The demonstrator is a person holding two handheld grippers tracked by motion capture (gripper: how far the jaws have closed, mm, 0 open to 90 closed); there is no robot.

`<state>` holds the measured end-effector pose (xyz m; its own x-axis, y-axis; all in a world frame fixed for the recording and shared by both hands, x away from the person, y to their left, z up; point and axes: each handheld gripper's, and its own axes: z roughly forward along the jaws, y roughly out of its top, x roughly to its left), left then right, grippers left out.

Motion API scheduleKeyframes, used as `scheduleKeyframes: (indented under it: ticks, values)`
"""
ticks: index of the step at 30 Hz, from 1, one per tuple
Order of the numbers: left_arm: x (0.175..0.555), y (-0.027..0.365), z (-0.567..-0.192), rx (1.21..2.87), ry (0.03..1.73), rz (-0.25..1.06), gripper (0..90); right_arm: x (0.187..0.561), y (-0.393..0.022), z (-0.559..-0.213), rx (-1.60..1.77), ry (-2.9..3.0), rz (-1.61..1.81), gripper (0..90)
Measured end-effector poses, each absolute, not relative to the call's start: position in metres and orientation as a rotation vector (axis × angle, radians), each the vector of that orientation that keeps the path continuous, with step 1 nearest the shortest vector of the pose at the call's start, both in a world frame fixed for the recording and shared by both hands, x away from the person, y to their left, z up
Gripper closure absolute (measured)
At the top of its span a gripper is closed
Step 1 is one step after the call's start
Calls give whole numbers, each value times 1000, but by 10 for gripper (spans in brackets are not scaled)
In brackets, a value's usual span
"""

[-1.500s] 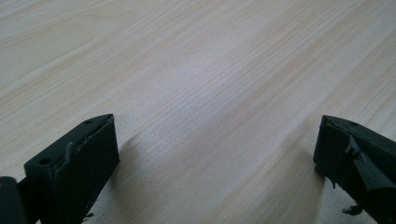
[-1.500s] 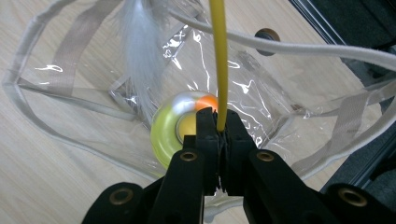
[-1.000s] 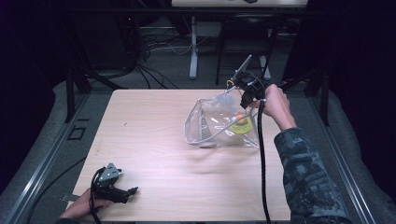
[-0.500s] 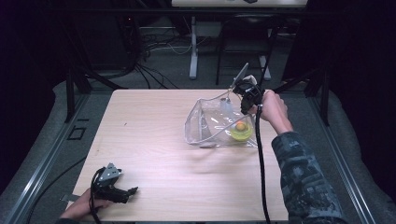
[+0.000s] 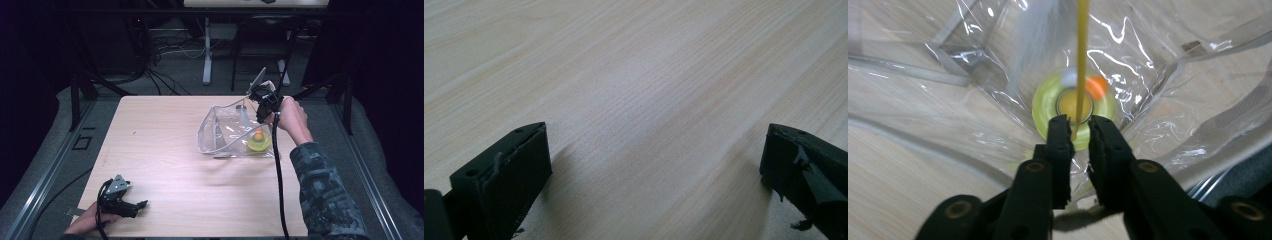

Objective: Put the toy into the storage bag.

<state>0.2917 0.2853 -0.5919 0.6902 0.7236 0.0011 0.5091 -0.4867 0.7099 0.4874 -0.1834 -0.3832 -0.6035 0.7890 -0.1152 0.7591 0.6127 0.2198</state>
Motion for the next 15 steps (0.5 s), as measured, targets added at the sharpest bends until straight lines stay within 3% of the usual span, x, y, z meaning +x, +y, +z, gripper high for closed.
scheduleKeyframes:
  ticks: [8, 15]
  values:
    - [292, 285, -592, 2199, 939, 390, 0, 473, -190, -343, 1273, 2603, 420, 391]
    - [292, 285, -592, 2199, 939, 390, 0, 456, -198, -322, 1255, 2548, 529, 150]
